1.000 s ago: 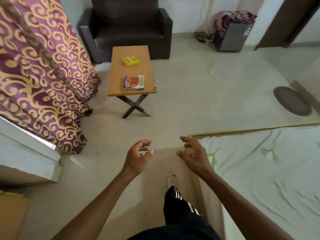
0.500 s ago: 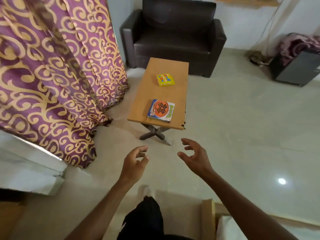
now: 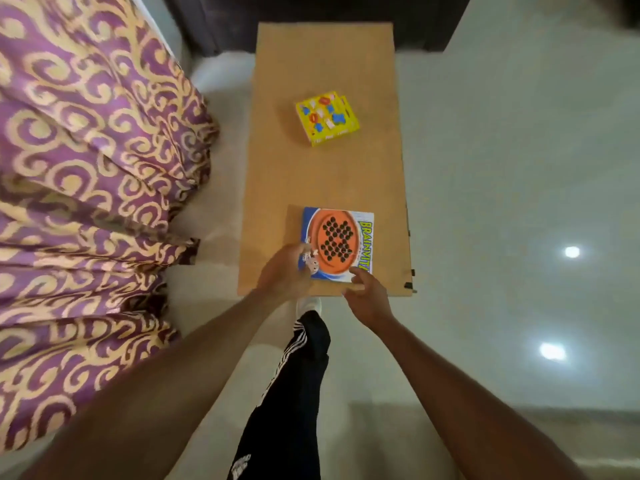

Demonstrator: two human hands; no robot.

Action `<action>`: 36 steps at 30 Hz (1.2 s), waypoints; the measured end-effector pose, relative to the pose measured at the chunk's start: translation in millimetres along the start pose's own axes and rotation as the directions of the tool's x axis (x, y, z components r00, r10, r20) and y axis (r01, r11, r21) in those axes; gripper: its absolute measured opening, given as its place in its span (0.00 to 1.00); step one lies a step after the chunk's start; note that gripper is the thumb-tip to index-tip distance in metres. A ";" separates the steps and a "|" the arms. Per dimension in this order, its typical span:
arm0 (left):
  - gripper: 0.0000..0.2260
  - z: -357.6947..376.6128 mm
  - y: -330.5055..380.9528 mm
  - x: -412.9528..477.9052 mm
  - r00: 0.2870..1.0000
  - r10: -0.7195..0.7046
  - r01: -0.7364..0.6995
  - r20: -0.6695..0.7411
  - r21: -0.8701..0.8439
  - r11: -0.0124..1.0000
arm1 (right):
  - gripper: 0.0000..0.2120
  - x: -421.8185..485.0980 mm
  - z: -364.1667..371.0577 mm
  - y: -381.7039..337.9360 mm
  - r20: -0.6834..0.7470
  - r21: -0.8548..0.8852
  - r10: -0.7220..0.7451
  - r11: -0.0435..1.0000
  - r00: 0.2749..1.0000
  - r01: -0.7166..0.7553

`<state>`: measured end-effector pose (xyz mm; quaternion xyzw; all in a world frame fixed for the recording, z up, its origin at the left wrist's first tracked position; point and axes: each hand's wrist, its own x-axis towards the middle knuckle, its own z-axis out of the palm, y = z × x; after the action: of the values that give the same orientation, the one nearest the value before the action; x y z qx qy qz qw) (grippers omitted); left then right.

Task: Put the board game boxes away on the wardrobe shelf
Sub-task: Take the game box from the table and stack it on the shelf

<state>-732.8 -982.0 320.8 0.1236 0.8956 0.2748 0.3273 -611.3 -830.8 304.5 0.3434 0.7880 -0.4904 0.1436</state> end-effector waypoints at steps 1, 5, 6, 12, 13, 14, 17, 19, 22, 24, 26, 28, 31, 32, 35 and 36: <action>0.21 -0.9 -5.6 34.2 1.000 0.010 -0.012 0.026 0.085 0.996 | 0.24 24.7 13.2 1.8 0.019 -0.002 0.034 0.999 0.999 -0.034; 0.26 -1.3 -1.1 120.2 0.984 0.120 -0.151 0.135 0.253 0.956 | 0.23 71.7 40.5 5.8 0.017 0.016 0.131 0.991 0.991 -0.131; 0.28 -2.0 1.6 134.5 0.973 0.153 -0.198 0.173 0.288 0.937 | 0.22 77.4 44.4 7.9 -0.003 0.020 0.149 0.989 0.989 -0.149; 0.37 8.5 -3.5 188.2 0.931 0.064 -0.216 0.359 0.402 0.890 | 0.22 90.5 49.8 20.7 -0.144 0.107 0.245 0.967 0.959 -0.231; 0.34 8.9 -5.5 187.4 0.943 0.025 -0.168 0.333 0.409 0.897 | 0.23 90.9 47.1 24.3 -0.184 0.146 0.263 0.960 0.947 -0.239; 0.31 7.5 -7.5 183.9 0.951 -0.037 -0.099 0.307 0.414 0.905 | 0.25 92.1 44.5 30.7 -0.217 0.177 0.284 0.952 0.934 -0.248; 0.24 4.3 -20.9 169.3 0.906 -0.240 0.100 0.349 0.373 0.922 | 0.31 104.1 31.2 39.4 -0.262 0.240 0.354 0.925 0.898 -0.294; 0.24 5.9 -29.2 159.3 0.867 -0.296 0.196 0.401 0.272 0.942 | 0.28 112.7 19.8 30.7 -0.178 0.239 0.430 0.891 0.885 -0.385; 0.24 13.4 -29.7 145.3 0.877 -0.281 0.348 0.388 -0.113 0.931 | 0.20 123.9 12.1 30.2 -0.080 0.152 0.400 0.910 0.913 -0.386; 0.24 17.1 -27.4 132.8 0.879 -0.277 0.404 0.389 -0.295 0.866 | 0.20 125.4 7.9 31.1 -0.063 0.123 0.363 0.927 0.929 -0.354; 0.22 17.5 -28.2 115.7 0.883 -0.268 0.417 0.386 -0.381 0.825 | 0.19 121.3 0.9 29.0 -0.052 0.105 0.339 0.937 0.939 -0.333; 0.21 12.0 -32.2 93.1 0.886 -0.252 0.416 0.389 -0.429 0.802 | 0.20 110.4 -6.9 25.3 -0.024 0.079 0.298 0.952 0.954 -0.295; 0.21 3.2 -41.5 51.3 0.890 -0.214 0.400 0.402 -0.466 0.789 | 0.22 85.3 -19.9 17.1 0.023 0.026 0.195 0.980 0.981 -0.196; 0.23 0.4 -43.4 34.8 0.898 -0.209 0.390 0.388 -0.476 0.789 | 0.22 73.8 -24.2 11.2 0.039 0.002 0.158 0.987 0.987 -0.158; 0.23 -8.6 -34.1 -27.5 0.932 -0.256 0.358 0.255 -0.547 0.757 | 0.22 36.3 -39.9 -5.3 0.087 -0.074 0.008 0.997 0.996 -0.002; 0.23 -13.1 -25.6 -56.1 0.939 -0.283 0.344 0.197 -0.581 0.737 | 0.24 20.6 -46.6 -10.8 0.110 -0.107 -0.039 0.993 0.993 0.051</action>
<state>-700.1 -1030.8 343.5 -0.1274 0.7506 0.4822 0.4333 -628.4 -785.0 322.4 0.2902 0.8123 -0.4674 0.1936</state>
